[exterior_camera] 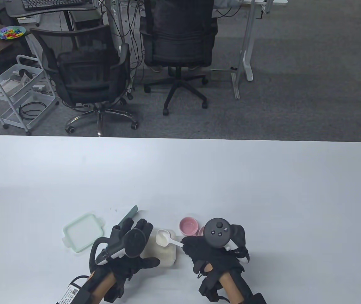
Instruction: Scoop white sugar with coffee spoon and level it off using dessert spatula
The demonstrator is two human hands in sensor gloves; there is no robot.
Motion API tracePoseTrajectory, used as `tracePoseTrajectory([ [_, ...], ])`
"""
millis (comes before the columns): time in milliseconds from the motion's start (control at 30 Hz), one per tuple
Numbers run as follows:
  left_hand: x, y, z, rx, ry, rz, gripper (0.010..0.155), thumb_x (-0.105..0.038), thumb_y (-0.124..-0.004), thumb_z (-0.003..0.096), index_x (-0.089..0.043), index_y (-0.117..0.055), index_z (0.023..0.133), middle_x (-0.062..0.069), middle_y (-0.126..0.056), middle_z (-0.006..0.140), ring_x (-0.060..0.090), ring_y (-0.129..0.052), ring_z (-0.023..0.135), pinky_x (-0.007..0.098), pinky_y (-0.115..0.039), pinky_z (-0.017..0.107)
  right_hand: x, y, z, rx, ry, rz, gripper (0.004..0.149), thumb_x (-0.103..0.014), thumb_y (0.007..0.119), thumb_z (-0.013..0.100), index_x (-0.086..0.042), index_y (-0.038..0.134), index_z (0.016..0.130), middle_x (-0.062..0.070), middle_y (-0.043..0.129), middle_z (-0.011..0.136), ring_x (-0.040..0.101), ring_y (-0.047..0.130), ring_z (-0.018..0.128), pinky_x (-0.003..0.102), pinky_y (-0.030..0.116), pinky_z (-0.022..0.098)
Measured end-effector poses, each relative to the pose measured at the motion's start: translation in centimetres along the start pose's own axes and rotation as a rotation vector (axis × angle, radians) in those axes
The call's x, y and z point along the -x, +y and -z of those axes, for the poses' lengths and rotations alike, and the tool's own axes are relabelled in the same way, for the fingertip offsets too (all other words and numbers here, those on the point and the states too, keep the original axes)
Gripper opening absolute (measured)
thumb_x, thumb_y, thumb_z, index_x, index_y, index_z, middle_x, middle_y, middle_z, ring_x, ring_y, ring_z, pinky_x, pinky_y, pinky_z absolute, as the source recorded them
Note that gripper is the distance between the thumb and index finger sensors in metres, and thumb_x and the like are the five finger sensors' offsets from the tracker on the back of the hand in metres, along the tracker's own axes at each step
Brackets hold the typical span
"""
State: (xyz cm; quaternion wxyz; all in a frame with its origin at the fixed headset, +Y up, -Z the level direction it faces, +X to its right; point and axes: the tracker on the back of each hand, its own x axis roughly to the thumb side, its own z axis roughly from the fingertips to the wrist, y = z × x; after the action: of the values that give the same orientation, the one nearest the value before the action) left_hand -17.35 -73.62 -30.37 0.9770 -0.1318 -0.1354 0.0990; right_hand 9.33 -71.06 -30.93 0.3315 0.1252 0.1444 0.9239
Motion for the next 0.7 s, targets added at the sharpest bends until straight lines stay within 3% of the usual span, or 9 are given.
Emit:
tracePoseTrajectory([
  [300,3.1,3.6,-1.7,-0.127,0.09,-0.063,0.106,-0.084,-0.06,0.026,-0.039,-0.018,0.113,-0.007,-0.017,0.126,0.042,-0.017,0.119,0.068,-0.026,0.08,0.2,-0.8,-0.3,0.01,-0.033,0.091,0.048,-0.034,0.079,0.051,-0.009,0.086,0.091,0.003,0.096,0.047,0.02,0.088,0.03,0.051,0.076,0.052],
  [367,3.7,4.1,-2.0,-0.149,0.139,-0.081,0.102,-0.081,-0.063,0.0323,-0.037,-0.021,0.114,-0.005,-0.019,0.127,0.042,-0.02,0.119,0.067,-0.029,0.082,0.3,-1.0,-0.3,0.012,-0.033,0.098,0.048,-0.034,0.079,0.051,-0.009,0.086,0.091,0.003,0.096,0.047,0.02,0.088,0.03,0.051,0.076,0.052],
  [433,4.1,4.3,-2.1,-0.144,0.232,-0.041,0.085,-0.073,-0.064,0.0438,-0.038,-0.03,0.114,-0.002,-0.033,0.127,0.042,-0.036,0.118,0.066,-0.04,0.081,0.3,-1.0,-0.3,0.011,-0.033,0.102,0.048,-0.034,0.079,0.051,-0.009,0.086,0.091,0.003,0.097,0.047,0.02,0.088,0.03,0.051,0.076,0.052],
  [500,4.4,4.2,-2.1,-0.161,0.357,0.035,0.073,-0.064,-0.066,0.0501,-0.036,-0.039,0.112,0.0,-0.046,0.122,0.036,-0.054,0.114,0.056,-0.056,0.08,0.3,-1.0,-0.3,0.011,-0.033,0.103,0.048,-0.034,0.079,0.051,-0.009,0.086,0.091,0.003,0.097,0.047,0.02,0.088,0.031,0.051,0.076,0.052],
  [600,5.0,4.3,-2.1,-0.12,0.547,0.11,0.069,-0.059,-0.072,0.0511,-0.033,-0.048,0.11,-0.001,-0.068,0.111,0.025,-0.086,0.092,0.04,-0.077,0.068,0.3,-1.1,-0.4,0.012,-0.034,0.105,0.048,-0.034,0.079,0.051,-0.009,0.086,0.091,0.003,0.097,0.047,0.02,0.089,0.031,0.051,0.076,0.052],
  [700,5.9,4.5,-2.5,-0.093,0.63,0.048,0.066,-0.06,-0.075,0.0503,-0.032,-0.056,0.107,-0.001,-0.076,0.105,0.024,-0.094,0.082,0.038,-0.082,0.062,0.4,-1.1,-0.3,0.013,-0.036,0.108,0.048,-0.034,0.079,0.051,-0.009,0.086,0.091,0.003,0.097,0.047,0.02,0.089,0.031,0.051,0.076,0.052],
])
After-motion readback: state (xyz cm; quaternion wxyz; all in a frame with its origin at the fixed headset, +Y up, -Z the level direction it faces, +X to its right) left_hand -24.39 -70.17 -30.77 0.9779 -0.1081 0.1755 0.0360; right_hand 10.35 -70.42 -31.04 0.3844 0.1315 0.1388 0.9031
